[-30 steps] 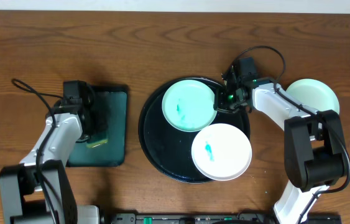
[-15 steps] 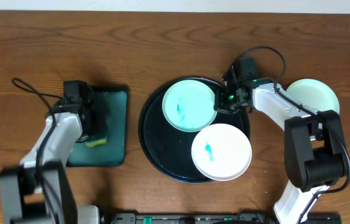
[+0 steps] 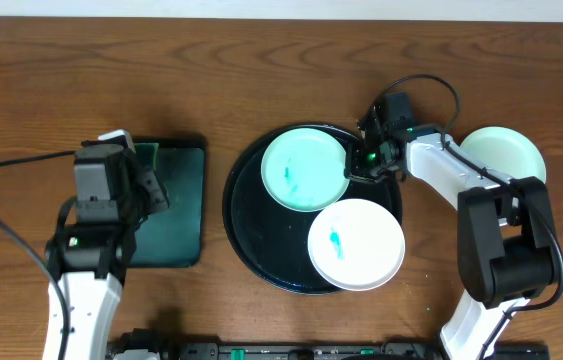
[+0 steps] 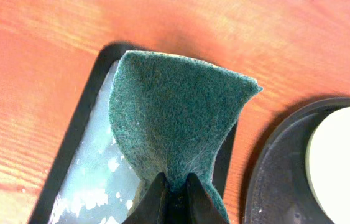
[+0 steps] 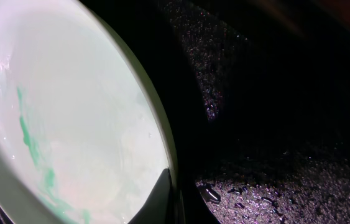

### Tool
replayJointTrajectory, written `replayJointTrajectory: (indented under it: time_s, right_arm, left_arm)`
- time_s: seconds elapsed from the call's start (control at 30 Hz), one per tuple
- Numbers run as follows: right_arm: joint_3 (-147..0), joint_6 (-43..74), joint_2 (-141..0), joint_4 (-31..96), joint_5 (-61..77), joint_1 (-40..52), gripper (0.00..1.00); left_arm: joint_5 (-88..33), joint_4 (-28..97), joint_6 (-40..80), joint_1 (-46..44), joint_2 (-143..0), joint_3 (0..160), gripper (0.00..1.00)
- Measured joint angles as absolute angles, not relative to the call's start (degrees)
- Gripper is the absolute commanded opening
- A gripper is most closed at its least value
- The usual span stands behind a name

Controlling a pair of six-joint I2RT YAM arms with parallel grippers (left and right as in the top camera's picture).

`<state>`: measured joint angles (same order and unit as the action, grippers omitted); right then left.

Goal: Clean dirty plates on tray and stack at the side
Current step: 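Grasp the sponge in the soapy tray with the left gripper and lift, then scrub the held pale green plate with the sponge in the left gripper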

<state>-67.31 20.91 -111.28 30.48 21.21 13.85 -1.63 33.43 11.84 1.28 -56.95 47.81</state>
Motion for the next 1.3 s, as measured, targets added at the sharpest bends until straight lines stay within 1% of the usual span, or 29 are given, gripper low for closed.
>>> replayJointTrajectory:
  time_s: [0.13, 0.37, 0.83, 1.0, 1.3]
  right_arm:
    - [-67.3, 20.9, -111.3, 30.5, 21.2, 13.8, 0.01]
    - [-67.3, 20.9, -111.3, 30.5, 21.2, 13.8, 0.01]
    - [-67.3, 20.9, -111.3, 30.5, 21.2, 13.8, 0.01]
    - [-67.3, 20.9, -111.3, 30.5, 21.2, 13.8, 0.01]
    - [-67.4, 20.9, -111.3, 31.6, 21.2, 13.8, 0.01]
  left_arm:
    - [-1.6, 32.5, 9.8, 1.3, -54.5, 47.8, 0.07]
    - [-1.6, 30.1, 7.8, 1.3, -54.2, 47.8, 0.08]
    - [-1.6, 30.2, 7.4, 1.3, -54.7, 47.8, 0.07]
    - [-1.6, 31.5, 8.7, 1.3, -60.7, 47.8, 0.07]
    - [-1.6, 36.9, 16.4, 1.3, -77.3, 47.8, 0.07]
